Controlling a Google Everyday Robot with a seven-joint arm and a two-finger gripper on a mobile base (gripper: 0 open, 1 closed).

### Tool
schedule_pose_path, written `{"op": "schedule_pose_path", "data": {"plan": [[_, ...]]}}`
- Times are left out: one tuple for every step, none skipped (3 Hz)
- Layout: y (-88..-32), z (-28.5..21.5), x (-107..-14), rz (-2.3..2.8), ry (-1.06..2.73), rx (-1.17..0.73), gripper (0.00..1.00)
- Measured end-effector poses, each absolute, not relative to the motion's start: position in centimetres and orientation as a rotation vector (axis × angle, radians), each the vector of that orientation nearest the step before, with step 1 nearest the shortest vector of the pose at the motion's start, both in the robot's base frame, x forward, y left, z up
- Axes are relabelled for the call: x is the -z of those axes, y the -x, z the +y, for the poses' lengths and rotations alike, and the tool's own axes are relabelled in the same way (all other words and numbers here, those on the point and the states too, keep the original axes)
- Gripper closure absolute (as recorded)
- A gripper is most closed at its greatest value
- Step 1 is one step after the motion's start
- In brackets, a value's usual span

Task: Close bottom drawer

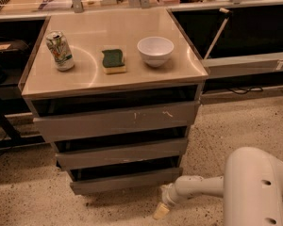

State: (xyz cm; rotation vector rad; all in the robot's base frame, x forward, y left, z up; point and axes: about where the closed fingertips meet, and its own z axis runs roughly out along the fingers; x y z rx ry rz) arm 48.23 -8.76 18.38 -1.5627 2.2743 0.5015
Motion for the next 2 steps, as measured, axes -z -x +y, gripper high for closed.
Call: {"op": "schedule_pose_path", "data": {"plan": [[-48.24, -8.76, -18.38, 2.274, 1.563, -0.502, 0.42], [-48.88, -8.48, -17.87, 2.261, 1.582, -0.51, 0.65]]}}
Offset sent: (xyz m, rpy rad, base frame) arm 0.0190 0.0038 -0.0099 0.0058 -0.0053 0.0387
